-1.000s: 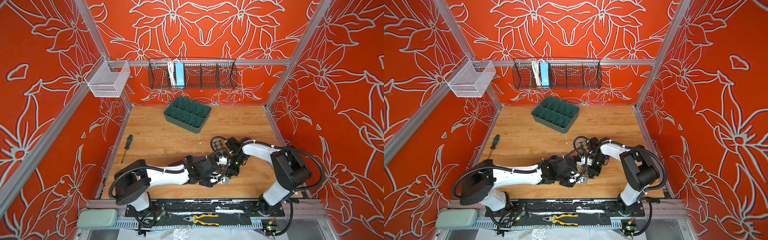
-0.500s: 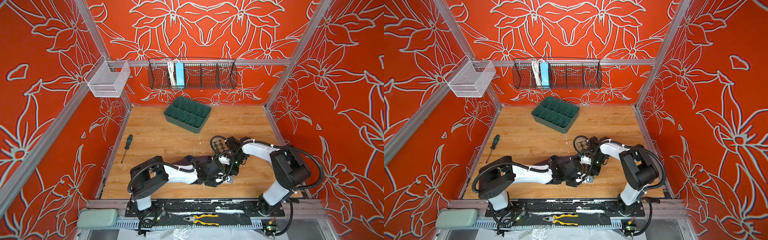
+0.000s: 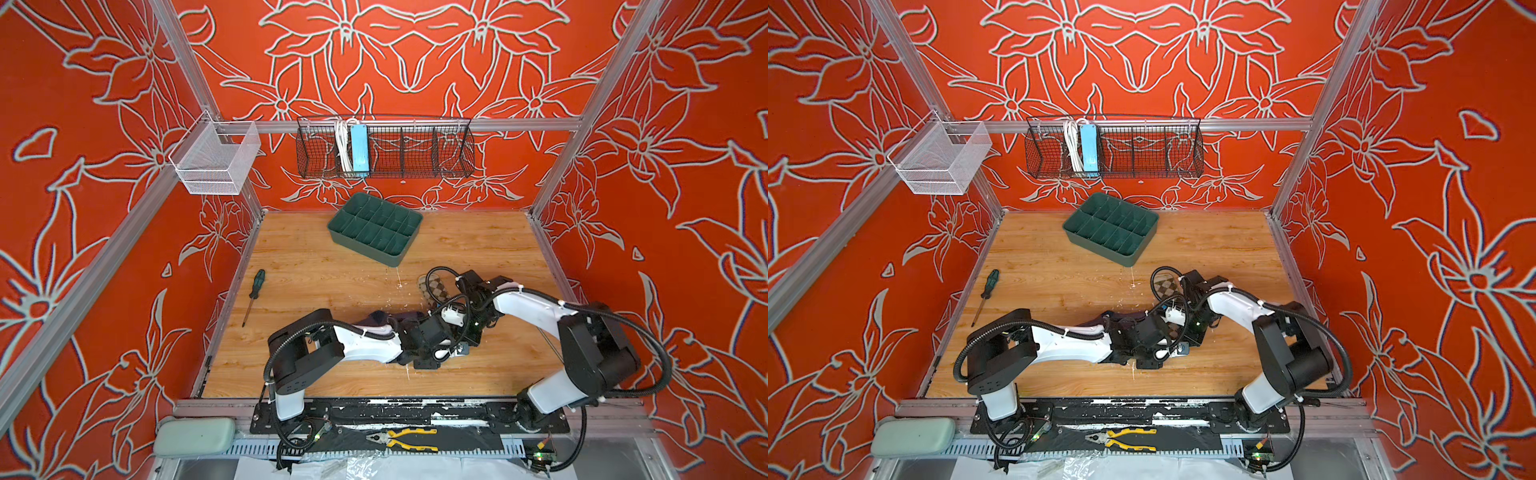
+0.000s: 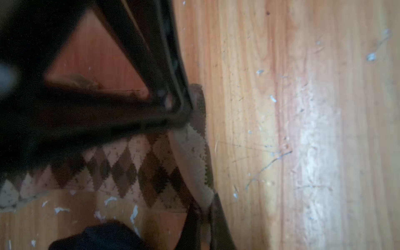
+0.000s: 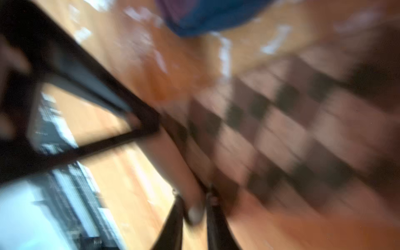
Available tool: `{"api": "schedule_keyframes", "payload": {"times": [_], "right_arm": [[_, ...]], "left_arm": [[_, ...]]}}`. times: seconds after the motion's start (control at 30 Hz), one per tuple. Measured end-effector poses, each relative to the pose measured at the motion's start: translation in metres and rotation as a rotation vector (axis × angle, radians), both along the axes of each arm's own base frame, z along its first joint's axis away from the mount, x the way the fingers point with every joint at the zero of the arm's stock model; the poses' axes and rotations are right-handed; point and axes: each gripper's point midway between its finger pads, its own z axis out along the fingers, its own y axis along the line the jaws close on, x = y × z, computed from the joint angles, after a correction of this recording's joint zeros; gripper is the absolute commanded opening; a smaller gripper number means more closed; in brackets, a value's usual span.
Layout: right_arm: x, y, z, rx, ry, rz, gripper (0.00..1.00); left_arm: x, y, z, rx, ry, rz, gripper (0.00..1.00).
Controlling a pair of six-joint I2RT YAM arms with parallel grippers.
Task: Roll the socks
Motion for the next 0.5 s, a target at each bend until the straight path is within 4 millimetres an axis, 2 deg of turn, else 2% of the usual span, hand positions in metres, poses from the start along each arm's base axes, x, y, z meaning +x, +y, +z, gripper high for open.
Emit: {"api": "schedule_keyframes", "payload": {"times": [0.2, 0.27, 0.3, 0.37, 0.43, 0.5], "right_arm": [[0.012, -0.024, 0.033, -0.032, -0.228, -0.082, 0.55], [0.021, -0.035, 0.046, -0.033, -0.31, -0.153, 0.62], [0.031, -0.046, 0.056, -0.041, -0.374, -0.225, 0.66], [0.05, -0.072, 0.079, -0.054, -0.499, -0.383, 0.68], [0.069, -0.106, 0.11, -0.072, -0.653, -0.573, 0.69], [0.077, -0.133, 0.142, -0.076, -0.798, -0.727, 0.71]], "left_arm": [[0.005, 0.014, 0.0, 0.025, 0.059, 0.049, 0.01], [0.004, 0.017, 0.001, 0.037, 0.093, 0.05, 0.01], [0.002, 0.019, 0.002, 0.046, 0.119, 0.047, 0.01], [-0.001, 0.022, 0.003, 0.066, 0.17, 0.044, 0.02], [-0.004, 0.023, 0.003, 0.083, 0.24, 0.039, 0.03], [-0.006, 0.022, 0.003, 0.095, 0.315, 0.036, 0.03]]}}
